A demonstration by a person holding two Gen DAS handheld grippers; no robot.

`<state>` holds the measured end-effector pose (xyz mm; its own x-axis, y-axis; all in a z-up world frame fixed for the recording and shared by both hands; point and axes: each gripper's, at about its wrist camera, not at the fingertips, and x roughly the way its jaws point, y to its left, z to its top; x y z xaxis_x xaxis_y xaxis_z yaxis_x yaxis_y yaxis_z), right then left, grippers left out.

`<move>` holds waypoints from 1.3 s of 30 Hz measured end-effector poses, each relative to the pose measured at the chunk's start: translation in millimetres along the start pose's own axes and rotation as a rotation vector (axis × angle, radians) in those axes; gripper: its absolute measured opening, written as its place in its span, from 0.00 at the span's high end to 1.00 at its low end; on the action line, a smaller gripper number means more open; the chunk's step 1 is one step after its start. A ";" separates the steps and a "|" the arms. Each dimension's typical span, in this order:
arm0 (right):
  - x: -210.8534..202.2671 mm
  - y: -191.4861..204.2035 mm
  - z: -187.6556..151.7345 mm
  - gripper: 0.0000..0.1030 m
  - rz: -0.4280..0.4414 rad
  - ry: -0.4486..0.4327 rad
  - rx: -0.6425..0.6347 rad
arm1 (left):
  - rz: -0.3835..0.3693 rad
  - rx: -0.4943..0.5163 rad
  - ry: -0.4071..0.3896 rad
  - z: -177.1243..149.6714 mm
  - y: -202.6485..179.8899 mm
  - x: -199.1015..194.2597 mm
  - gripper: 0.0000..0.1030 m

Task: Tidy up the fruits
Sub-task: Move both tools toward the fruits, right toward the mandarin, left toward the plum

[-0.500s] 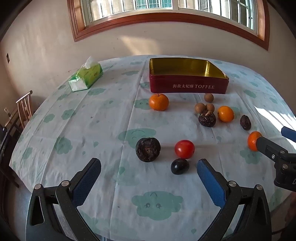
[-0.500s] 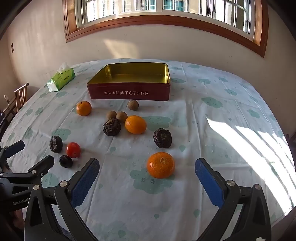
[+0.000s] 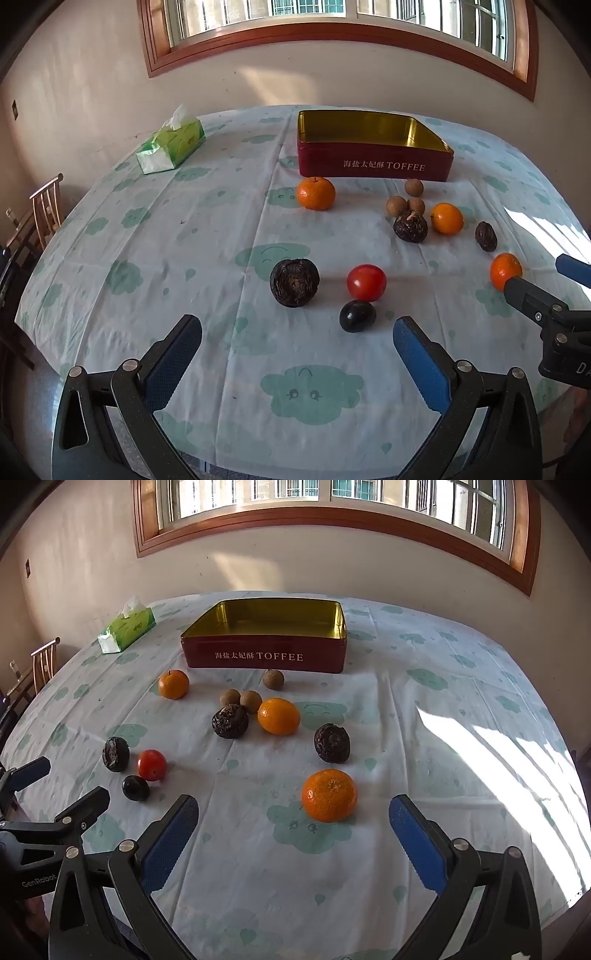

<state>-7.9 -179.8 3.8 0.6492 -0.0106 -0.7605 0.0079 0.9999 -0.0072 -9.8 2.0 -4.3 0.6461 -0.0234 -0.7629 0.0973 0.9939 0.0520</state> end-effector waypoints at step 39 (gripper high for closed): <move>-4.1 3.9 -14.8 0.19 0.014 0.029 0.003 | 0.000 -0.047 0.011 -12.8 13.2 -3.6 0.04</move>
<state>-21.8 -175.8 -2.7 0.6272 0.0036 -0.7789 0.0009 1.0000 0.0054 -20.5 16.5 -9.1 0.6377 -0.0227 -0.7699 0.0615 0.9979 0.0216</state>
